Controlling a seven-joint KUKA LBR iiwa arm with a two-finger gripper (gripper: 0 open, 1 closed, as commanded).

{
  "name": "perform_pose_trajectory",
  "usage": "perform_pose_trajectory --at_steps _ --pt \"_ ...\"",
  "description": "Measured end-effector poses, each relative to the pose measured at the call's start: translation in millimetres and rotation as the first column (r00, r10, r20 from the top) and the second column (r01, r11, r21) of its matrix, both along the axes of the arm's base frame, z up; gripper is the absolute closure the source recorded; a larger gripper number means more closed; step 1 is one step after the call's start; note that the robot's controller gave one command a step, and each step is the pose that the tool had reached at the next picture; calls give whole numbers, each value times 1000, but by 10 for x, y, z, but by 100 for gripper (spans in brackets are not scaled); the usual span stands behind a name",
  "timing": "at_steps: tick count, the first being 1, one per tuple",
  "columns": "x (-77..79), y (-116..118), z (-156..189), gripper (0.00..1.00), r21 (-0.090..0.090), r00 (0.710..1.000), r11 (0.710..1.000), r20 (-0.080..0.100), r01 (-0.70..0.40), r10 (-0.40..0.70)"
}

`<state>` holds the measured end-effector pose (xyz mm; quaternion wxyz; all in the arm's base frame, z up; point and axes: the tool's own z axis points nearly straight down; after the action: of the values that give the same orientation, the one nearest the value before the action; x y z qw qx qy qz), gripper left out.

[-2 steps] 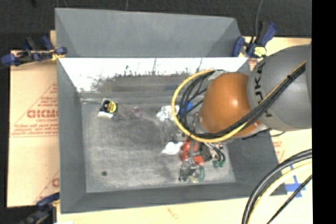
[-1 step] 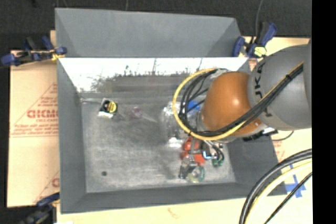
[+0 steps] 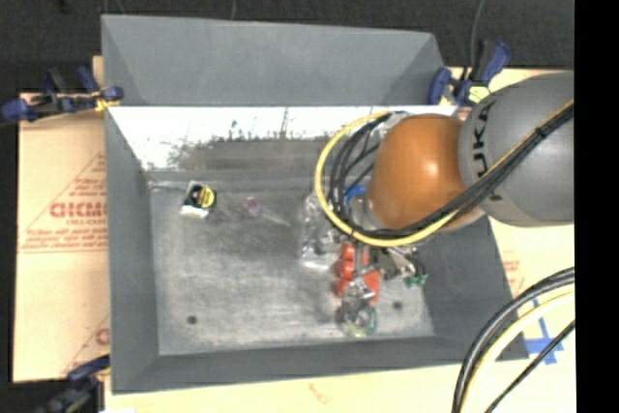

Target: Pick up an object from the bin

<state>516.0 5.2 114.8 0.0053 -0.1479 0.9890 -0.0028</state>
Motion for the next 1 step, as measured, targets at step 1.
perform_pose_trajectory --at_steps 1 --pt "27 -116 -36 0 1 989 989 14 -148 148"
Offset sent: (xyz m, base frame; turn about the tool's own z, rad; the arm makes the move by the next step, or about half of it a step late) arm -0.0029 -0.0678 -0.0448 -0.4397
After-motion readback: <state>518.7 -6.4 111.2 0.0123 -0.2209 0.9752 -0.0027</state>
